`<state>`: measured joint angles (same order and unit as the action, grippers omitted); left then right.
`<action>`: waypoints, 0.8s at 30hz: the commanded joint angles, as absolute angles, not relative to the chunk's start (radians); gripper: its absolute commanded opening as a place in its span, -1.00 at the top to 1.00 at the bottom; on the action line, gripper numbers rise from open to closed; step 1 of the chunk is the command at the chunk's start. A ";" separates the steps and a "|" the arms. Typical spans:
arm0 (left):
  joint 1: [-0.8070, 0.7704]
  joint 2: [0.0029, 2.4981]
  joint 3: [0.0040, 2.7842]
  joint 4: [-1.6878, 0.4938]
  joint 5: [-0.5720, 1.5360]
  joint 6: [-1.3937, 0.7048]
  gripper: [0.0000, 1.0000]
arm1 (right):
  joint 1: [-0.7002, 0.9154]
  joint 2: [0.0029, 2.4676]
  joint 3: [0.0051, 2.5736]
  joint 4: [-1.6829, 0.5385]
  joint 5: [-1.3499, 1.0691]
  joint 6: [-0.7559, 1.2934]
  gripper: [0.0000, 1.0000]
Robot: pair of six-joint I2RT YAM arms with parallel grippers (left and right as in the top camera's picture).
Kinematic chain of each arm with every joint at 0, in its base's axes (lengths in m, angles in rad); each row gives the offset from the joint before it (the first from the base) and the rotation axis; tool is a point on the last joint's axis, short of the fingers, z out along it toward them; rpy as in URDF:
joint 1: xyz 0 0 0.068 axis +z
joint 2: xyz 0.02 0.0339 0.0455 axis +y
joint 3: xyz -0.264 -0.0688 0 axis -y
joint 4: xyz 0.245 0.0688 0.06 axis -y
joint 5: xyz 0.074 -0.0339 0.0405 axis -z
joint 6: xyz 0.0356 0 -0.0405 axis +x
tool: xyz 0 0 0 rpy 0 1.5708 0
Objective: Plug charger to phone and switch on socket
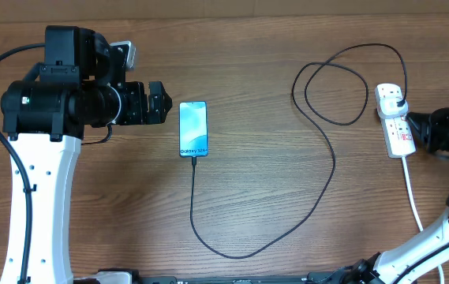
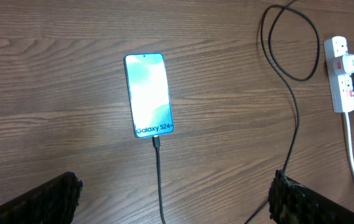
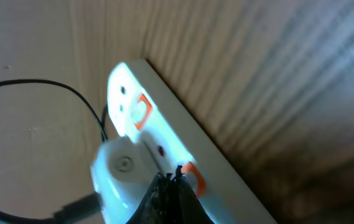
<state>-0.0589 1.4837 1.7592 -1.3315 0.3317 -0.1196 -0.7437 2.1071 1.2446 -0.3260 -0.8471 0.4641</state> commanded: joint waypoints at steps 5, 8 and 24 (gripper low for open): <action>-0.060 1.472 1.776 -1.328 0.329 -0.109 -0.99 | -0.749 2.117 1.212 -0.289 -0.870 0.472 0.93; -0.060 1.472 1.776 -1.328 0.329 -0.109 -1.00 | -0.748 2.118 1.201 -0.260 -0.869 0.480 0.93; -0.060 1.472 1.776 -1.328 0.329 -0.109 -0.99 | -0.725 2.123 1.197 -0.218 -0.868 0.494 0.93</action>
<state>-0.0589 1.4837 1.7592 -1.3315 0.3317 -0.1196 -0.7425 2.1071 1.2041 -0.2272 -0.8577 0.4942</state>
